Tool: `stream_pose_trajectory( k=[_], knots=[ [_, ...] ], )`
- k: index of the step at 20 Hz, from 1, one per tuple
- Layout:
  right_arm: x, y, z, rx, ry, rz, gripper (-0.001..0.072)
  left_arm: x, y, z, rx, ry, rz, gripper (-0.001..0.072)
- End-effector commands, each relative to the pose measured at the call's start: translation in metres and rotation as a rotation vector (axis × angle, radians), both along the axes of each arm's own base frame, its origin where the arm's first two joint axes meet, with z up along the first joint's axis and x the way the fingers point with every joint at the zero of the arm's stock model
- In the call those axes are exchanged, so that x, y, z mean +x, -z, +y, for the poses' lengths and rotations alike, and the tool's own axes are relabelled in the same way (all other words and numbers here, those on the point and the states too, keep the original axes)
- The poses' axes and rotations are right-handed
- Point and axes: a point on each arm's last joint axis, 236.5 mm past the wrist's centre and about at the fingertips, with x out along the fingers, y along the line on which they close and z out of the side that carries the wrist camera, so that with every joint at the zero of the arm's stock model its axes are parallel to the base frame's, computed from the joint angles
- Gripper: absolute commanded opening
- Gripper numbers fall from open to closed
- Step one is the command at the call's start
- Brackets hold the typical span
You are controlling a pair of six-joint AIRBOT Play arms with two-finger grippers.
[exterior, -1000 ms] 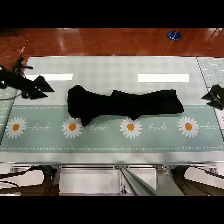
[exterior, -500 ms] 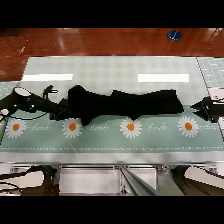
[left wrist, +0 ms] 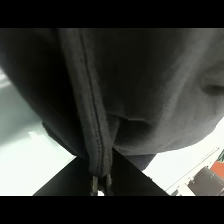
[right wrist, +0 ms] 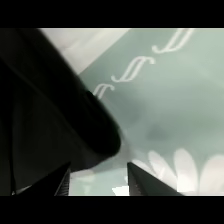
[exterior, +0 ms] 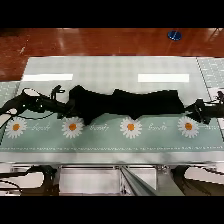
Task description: Fold the shirts.
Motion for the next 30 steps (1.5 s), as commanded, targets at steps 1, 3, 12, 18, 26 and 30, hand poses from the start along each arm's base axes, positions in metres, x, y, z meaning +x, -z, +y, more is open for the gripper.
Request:
stream_pose_trajectory(
  k=[1, 3, 12, 18, 26, 30],
  knots=[
    [0.014, 0.015, 0.019, 0.012, -0.023, 0.005, 0.0410, 0.002, -0.003, -0.003, -0.010, 0.008, -0.010, 0.0025],
    [0.026, 0.025, 0.028, 0.003, -0.014, 0.004, 0.0408, 0.004, -0.004, -0.002, -0.009, 0.005, -0.017, 0.0025],
    [0.131, -0.162, 0.069, -0.052, -0.236, -0.455, 0.0020, 0.101, -0.167, 0.020, -0.135, -0.015, -0.368, 0.0025],
    [0.089, -0.463, 0.066, -0.525, -0.252, -1.002, 0.0019, 0.110, -0.453, 0.047, -0.099, -0.066, -1.042, 0.0025],
    [-0.107, -0.596, 0.090, -0.987, -0.080, -1.263, 0.0020, -0.032, -0.586, 0.065, 0.320, -0.100, -1.461, 0.0025],
    [-0.168, -0.595, 0.082, -1.101, 0.019, -1.214, 0.0020, -0.097, -0.604, 0.060, 0.513, -0.134, -1.562, 0.0024]
  ],
)
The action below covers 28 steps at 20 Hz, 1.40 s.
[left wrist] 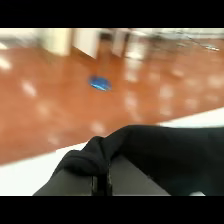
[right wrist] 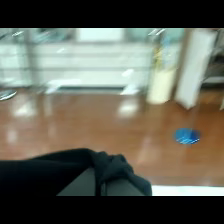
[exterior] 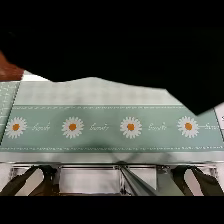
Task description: Fold the shirts.
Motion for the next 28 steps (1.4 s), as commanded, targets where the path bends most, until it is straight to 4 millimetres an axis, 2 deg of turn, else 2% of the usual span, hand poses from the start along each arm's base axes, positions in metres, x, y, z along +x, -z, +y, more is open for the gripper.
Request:
stream_pose_trajectory(
  k=[1, 3, 4, 6, 8, 10, 12, 14, 16, 19, 20, 22, 24, 25, 26, 27, 28],
  knots=[
    [-0.054, 0.003, -0.009, -0.025, 0.130, -0.014, 0.0020, -0.055, -0.004, -0.001, 0.113, -0.105, -0.068, 0.0024],
    [-0.049, 0.018, -0.011, -0.013, 0.127, 0.040, 0.0020, -0.058, 0.023, 0.002, 0.152, -0.098, -0.002, 0.0024],
    [-0.039, 0.032, -0.013, 0.003, 0.119, 0.086, 0.0020, -0.050, 0.043, 0.014, 0.170, -0.135, 0.064, 0.0024],
    [-0.007, 0.075, -0.011, 0.067, 0.055, 0.213, 0.0020, -0.025, 0.089, 0.040, 0.228, -0.228, 0.206, 0.0024],
    [0.037, 0.122, 0.012, 0.146, -0.120, 0.317, 0.0020, 0.014, 0.136, 0.052, 0.277, -0.269, 0.325, 0.0024],
    [0.083, 0.171, 0.024, 0.258, -0.259, 0.417, 0.0020, 0.061, 0.182, 0.052, 0.287, -0.264, 0.420, 0.0024],
    [0.129, 0.220, 0.020, 0.373, -0.320, 0.505, 0.0020, 0.109, 0.231, 0.051, 0.294, -0.259, 0.512, 0.0024],
    [0.172, 0.273, 0.013, 0.443, -0.342, 0.613, 0.0020, 0.156, 0.292, 0.045, 0.282, -0.242, 0.645, 0.0024],
    [0.213, 0.323, 0.016, 0.492, -0.355, 0.705, 0.0020, 0.197, 0.349, 0.034, 0.248, -0.210, 0.738, 0.0024],
    [0.279, 0.401, 0.015, 0.573, -0.306, 0.781, 0.0020, 0.243, 0.426, 0.027, 0.171, -0.227, 0.850, 0.0025],
    [0.300, 0.421, 0.010, 0.609, -0.285, 0.790, 0.0020, 0.256, 0.446, 0.029, 0.138, -0.253, 0.883, 0.0025],
    [0.334, 0.446, 0.005, 0.690, -0.272, 0.805, 0.0020, 0.278, 0.469, 0.032, 0.082, -0.297, 0.919, 0.0025],
    [0.360, 0.464, 0.001, 0.755, -0.252, 0.828, 0.0021, 0.297, 0.480, 0.025, 0.018, -0.290, 0.927, 0.0025],
    [0.370, 0.472, -0.001, 0.792, -0.237, 0.840, 0.0078, 0.304, 0.482, 0.018, -0.017, -0.275, 0.932, 0.0031],
    [0.376, 0.477, -0.001, 0.815, -0.234, 0.854, 0.0303, 0.309, 0.481, 0.014, -0.049, -0.272, 0.937, 0.0162],
    [0.376, 0.478, -0.001, 0.815, -0.248, 0.870, 0.0411, 0.312, 0.478, 0.014, -0.080, -0.292, 0.942, 0.0480],
    [0.372, 0.475, -0.004, 0.802, -0.267, 0.891, 0.0412, 0.313, 0.472, 0.024, -0.080, -0.308, 0.940, 0.0510]
  ],
)
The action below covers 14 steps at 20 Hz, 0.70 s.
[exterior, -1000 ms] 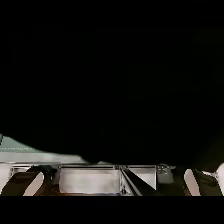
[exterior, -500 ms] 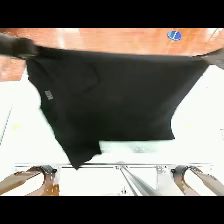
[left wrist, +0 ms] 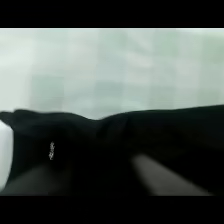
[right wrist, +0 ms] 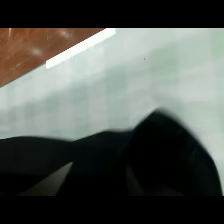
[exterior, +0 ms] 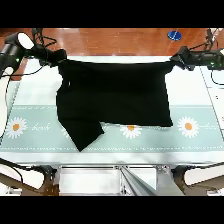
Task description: Fold the shirts.
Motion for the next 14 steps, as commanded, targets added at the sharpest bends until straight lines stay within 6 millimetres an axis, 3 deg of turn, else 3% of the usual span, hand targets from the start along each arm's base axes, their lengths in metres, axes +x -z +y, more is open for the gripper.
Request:
stream_pose_trajectory(
  k=[1, 3, 5, 7, 9, 11, 13, 14],
  knots=[
    [0.000, 0.012, -0.010, 0.029, -0.042, 0.066, 0.0412, 0.010, 0.000, 0.020, -0.033, -0.069, 0.031, 0.0509],
    [-0.041, 0.013, -0.044, -0.042, -0.106, 0.158, 0.0410, -0.018, 0.000, 0.072, 0.008, -0.116, 0.148, 0.0508],
    [-0.100, 0.027, -0.090, -0.142, -0.114, 0.340, 0.0409, -0.064, 0.007, 0.122, -0.003, -0.156, 0.301, 0.0507],
    [-0.160, 0.047, -0.115, -0.193, -0.056, 0.476, 0.0409, -0.120, 0.022, 0.145, -0.031, -0.151, 0.446, 0.0506],
    [-0.211, 0.075, -0.107, -0.160, 0.025, 0.526, 0.0409, -0.169, 0.040, 0.133, -0.156, -0.162, 0.519, 0.0506],
    [-0.262, 0.102, -0.079, -0.128, 0.029, 0.553, 0.0409, -0.223, 0.064, 0.113, -0.240, -0.147, 0.567, 0.0506],
    [-0.296, 0.116, -0.054, -0.111, 0.015, 0.555, 0.0409, -0.267, 0.081, 0.098, -0.298, -0.149, 0.600, 0.0507],
    [-0.305, 0.119, -0.046, -0.101, 0.024, 0.550, 0.0409, -0.279, 0.085, 0.090, -0.336, -0.158, 0.601, 0.0506]
  ],
)
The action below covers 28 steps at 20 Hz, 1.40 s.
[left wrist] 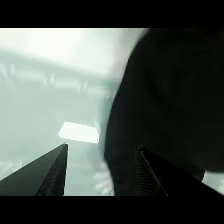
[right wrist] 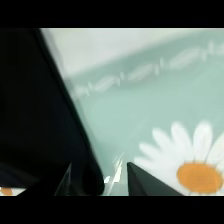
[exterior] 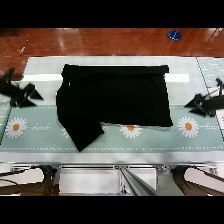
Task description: Fold the shirts.
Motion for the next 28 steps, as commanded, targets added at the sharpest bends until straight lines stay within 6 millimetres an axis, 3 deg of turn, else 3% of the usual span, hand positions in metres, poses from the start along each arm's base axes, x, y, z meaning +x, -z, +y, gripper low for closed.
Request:
stream_pose_trajectory(
  k=[1, 3, 9, 13, 14, 15, 16, 19, 22, 25, 28],
  knots=[
    [-0.054, 0.026, 0.030, 0.013, 0.030, 0.006, 0.0409, -0.064, 0.022, -0.037, -0.167, -0.041, 0.019, 0.0506],
    [-0.052, 0.023, 0.038, 0.039, 0.052, -0.024, 0.0409, -0.070, 0.032, -0.060, -0.250, -0.051, 0.009, 0.0507],
    [-0.044, 0.013, 0.051, 0.108, 0.068, -0.053, 0.0409, -0.024, 0.061, -0.081, -0.255, -0.157, -0.083, 0.0507],
    [-0.047, 0.016, 0.049, 0.096, 0.064, -0.043, 0.0409, -0.027, 0.084, -0.109, -0.258, -0.077, -0.018, 0.0506],
    [-0.048, 0.016, 0.048, 0.092, 0.063, -0.037, 0.0409, -0.028, 0.087, -0.116, -0.266, -0.055, -0.002, 0.0485],
    [-0.051, 0.018, 0.047, 0.086, 0.060, -0.026, 0.0409, -0.028, 0.087, -0.121, -0.270, -0.029, 0.000, 0.0299],
    [-0.054, 0.020, 0.046, 0.079, 0.056, -0.009, 0.0409, -0.025, 0.085, -0.123, -0.268, -0.006, -0.013, 0.0047],
    [-0.064, 0.027, 0.053, 0.115, 0.050, 0.058, 0.0409, -0.014, 0.073, -0.125, -0.272, 0.033, -0.048, 0.0025],
    [-0.058, 0.039, 0.070, 0.151, 0.024, 0.085, 0.0409, -0.005, 0.065, -0.124, -0.274, 0.047, -0.070, 0.0025],
    [-0.039, 0.054, 0.082, 0.186, 0.065, 0.076, 0.0409, -0.004, 0.062, -0.125, -0.278, 0.052, -0.071, 0.0025],
    [-0.020, 0.066, 0.082, 0.219, 0.153, 0.063, 0.0409, -0.005, 0.062, -0.125, -0.280, 0.053, -0.069, 0.0025]
  ],
)
